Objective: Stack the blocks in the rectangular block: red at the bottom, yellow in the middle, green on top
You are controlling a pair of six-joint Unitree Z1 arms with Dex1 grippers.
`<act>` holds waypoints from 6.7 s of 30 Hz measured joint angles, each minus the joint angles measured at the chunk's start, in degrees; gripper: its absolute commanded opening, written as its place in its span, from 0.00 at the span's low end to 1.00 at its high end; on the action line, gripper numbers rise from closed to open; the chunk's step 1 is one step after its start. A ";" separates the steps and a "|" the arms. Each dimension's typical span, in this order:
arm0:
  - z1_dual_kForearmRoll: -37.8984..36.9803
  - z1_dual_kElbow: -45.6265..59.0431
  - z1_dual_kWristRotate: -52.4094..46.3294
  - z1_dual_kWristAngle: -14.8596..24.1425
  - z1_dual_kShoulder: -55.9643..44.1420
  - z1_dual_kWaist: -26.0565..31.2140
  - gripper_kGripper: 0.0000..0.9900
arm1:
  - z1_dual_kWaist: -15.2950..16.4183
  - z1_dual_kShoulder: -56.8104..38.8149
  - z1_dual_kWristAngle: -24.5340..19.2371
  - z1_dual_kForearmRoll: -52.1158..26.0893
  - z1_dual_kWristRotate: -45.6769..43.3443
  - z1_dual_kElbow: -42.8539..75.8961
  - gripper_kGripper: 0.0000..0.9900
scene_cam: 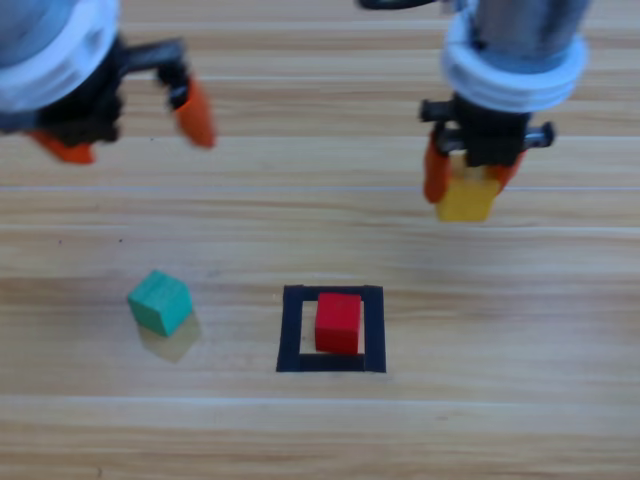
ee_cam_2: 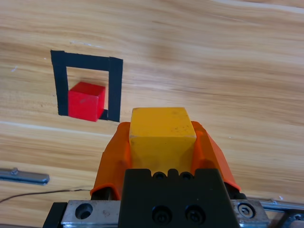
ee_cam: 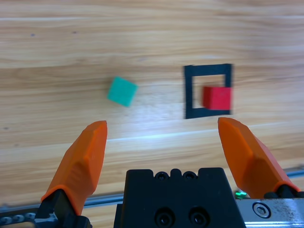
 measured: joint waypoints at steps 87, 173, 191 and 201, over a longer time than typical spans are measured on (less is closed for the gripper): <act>-18.48 16.27 25.39 -6.33 19.66 10.05 0.92 | 3.71 -37.27 5.79 -41.25 -45.78 53.32 1.00; 19.80 -38.26 -9.41 -5.65 36.46 -7.75 0.00 | 1.03 -44.08 11.01 -45.66 -47.99 58.71 1.00; 19.80 -38.24 -9.47 -5.66 37.01 -8.84 0.00 | 1.03 -44.08 11.01 -45.66 -47.99 58.71 1.00; 19.80 -36.52 -9.47 -5.66 37.01 -8.84 0.00 | 1.03 -44.06 11.00 -45.68 -47.99 58.71 1.00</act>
